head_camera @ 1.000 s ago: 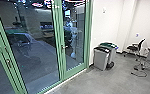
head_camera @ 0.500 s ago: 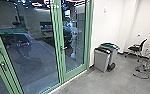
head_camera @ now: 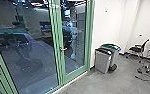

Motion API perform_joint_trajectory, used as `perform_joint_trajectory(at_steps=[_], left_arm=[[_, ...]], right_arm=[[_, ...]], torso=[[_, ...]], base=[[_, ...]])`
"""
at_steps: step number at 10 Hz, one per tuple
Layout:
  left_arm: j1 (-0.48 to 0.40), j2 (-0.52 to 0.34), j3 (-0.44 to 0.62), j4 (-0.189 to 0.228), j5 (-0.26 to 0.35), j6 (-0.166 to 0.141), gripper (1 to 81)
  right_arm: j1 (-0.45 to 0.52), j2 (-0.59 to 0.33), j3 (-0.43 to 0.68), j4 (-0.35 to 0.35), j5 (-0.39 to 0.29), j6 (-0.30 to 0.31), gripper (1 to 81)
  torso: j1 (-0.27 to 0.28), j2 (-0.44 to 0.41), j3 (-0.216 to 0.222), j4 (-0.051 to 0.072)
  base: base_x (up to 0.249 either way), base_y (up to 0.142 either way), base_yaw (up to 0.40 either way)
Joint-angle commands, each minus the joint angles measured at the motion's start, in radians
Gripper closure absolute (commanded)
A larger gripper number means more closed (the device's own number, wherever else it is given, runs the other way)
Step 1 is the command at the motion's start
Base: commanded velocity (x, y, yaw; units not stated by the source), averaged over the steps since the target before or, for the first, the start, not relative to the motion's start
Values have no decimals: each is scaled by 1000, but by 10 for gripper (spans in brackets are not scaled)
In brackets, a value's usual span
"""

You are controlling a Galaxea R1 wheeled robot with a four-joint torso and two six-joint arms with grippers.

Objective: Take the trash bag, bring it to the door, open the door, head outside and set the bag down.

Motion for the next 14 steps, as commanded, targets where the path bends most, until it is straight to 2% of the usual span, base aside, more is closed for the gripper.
perform_joint_trajectory(at_steps=[1, 4, 14], left_arm=[[-54, 3, -1, -3, 73, 4, 811], [-54, 5, -1, -3, 72, 4, 811], [-54, 11, -1, -3, 72, 4, 811]], right_arm=[[40, 6, 2, -5, -54, -1, 10], [40, 6, 2, -6, -56, -1, 10], [37, 8, 2, -6, -54, -1, 10]], torso=[[0, 0, 0, 0], [0, 0, 0, 0], [0, 0, 0, 0]], base=[[162, 0, 0], [162, 0, 0], [166, -72, 0]])
